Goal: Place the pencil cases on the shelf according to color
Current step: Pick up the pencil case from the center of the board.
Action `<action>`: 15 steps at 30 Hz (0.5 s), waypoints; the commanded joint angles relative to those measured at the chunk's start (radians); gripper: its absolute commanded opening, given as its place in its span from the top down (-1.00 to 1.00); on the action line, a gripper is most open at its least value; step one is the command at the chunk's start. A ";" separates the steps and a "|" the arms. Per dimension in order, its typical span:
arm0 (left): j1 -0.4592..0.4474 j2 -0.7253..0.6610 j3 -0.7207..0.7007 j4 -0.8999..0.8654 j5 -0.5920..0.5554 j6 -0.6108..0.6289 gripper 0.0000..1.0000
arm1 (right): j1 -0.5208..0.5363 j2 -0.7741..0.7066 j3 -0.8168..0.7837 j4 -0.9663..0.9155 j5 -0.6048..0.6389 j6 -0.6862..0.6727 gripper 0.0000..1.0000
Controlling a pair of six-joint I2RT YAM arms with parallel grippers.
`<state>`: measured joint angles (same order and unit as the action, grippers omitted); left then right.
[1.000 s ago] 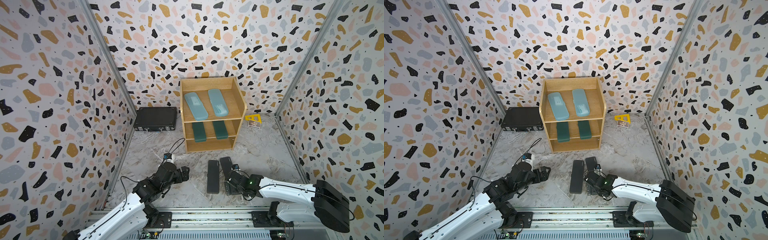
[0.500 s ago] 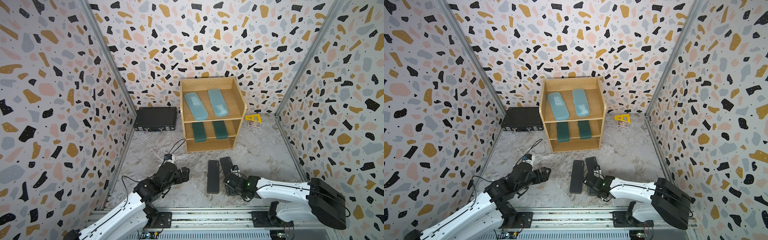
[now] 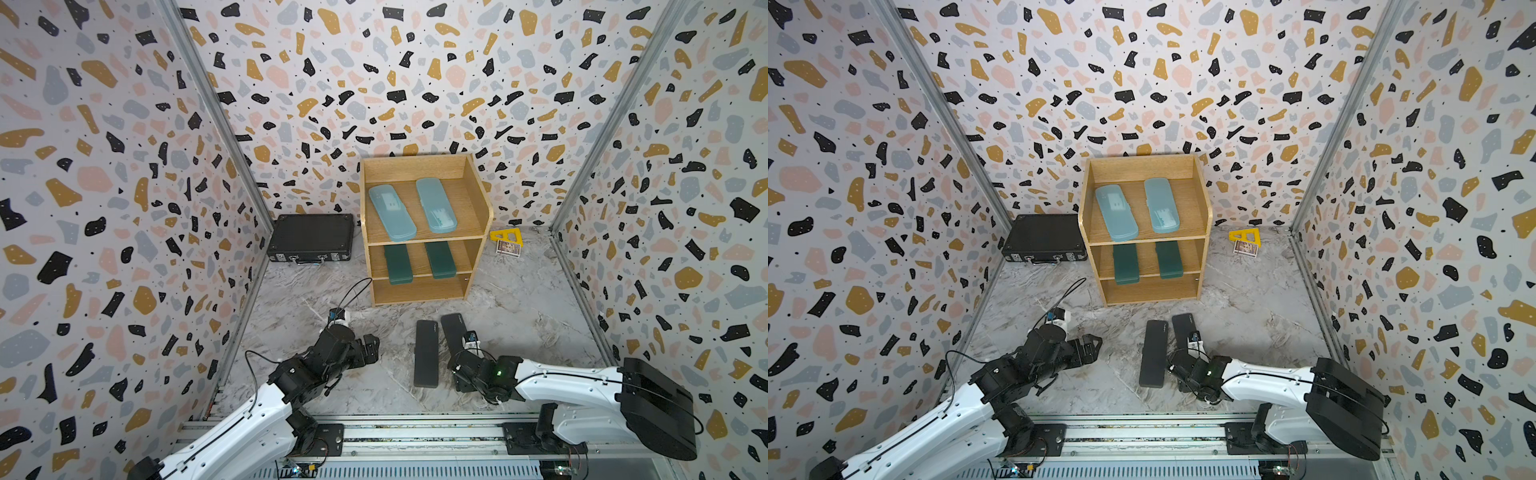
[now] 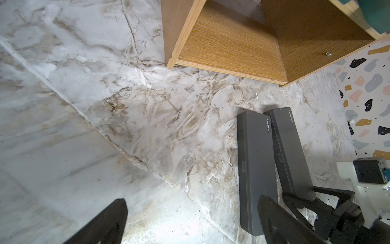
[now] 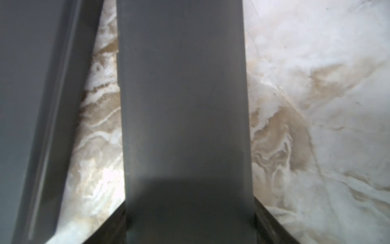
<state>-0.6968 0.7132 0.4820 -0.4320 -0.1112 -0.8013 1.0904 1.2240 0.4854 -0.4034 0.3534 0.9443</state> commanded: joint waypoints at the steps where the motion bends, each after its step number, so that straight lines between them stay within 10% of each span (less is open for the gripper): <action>1: -0.004 -0.004 -0.006 0.033 0.013 -0.007 -0.99 | 0.003 -0.072 -0.022 -0.089 0.052 -0.011 0.50; 15: -0.007 0.007 -0.011 0.045 0.014 -0.021 -0.99 | -0.007 -0.239 0.029 -0.125 0.056 -0.104 0.58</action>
<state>-0.6979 0.7143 0.4793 -0.4206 -0.1081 -0.8139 1.0901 1.0000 0.4572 -0.5133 0.3752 0.8761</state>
